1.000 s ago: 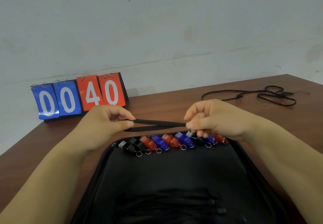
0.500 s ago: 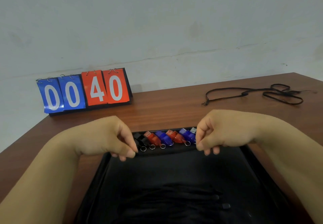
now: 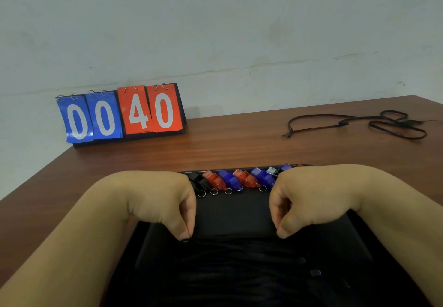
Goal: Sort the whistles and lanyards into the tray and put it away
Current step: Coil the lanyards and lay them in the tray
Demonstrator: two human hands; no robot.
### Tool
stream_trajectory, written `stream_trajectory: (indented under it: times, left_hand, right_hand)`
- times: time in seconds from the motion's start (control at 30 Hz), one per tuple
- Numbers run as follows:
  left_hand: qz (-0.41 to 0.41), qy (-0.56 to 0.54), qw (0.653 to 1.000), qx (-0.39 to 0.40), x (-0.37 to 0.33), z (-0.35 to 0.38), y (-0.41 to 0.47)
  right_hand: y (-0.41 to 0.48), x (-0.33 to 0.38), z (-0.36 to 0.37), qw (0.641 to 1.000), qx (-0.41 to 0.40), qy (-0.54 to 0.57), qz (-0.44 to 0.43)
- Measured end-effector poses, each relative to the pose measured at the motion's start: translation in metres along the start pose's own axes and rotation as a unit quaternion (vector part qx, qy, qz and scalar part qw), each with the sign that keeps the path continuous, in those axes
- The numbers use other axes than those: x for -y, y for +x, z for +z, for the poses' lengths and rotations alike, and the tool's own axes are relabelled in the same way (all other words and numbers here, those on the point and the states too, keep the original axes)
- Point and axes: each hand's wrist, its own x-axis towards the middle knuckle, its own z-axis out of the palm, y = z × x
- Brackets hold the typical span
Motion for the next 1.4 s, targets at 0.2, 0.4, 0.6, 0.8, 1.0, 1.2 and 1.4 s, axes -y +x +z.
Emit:
stream_trajectory:
  times: [0.2,0.4,0.6,0.8,1.0,1.2,1.4]
  left_hand:
    - [0.023,0.085,0.996,-0.021,-0.003,0.007,0.004]
    - [0.025,0.077,0.997,-0.022,0.001,0.004,0.007]
    - [0.047,0.021,0.998,-0.026,-0.005,0.0,0.013]
    - [0.085,-0.026,0.983,-0.159,-0.012,0.007,0.03]
    - [0.091,0.007,0.974,-0.206,-0.047,-0.018,0.044]
    - [0.108,0.067,0.965,-0.23,-0.114,-0.034,0.097]
    - [0.135,0.085,0.957,-0.241,-0.185,-0.021,0.197]
  right_hand:
    - [-0.001,-0.003,-0.002,1.0,0.02,0.017,-0.007]
    - [0.003,-0.006,-0.002,0.999,0.005,0.019,-0.033]
    - [0.006,-0.008,-0.004,0.996,-0.058,0.035,-0.052]
    - [0.015,-0.019,-0.01,0.972,-0.226,0.05,-0.048]
    - [0.013,-0.055,-0.032,0.946,-0.31,0.098,0.013]
    - [-0.012,-0.13,-0.066,0.936,-0.322,0.057,0.129]
    - [-0.058,-0.259,-0.052,0.833,-0.401,0.082,0.371]
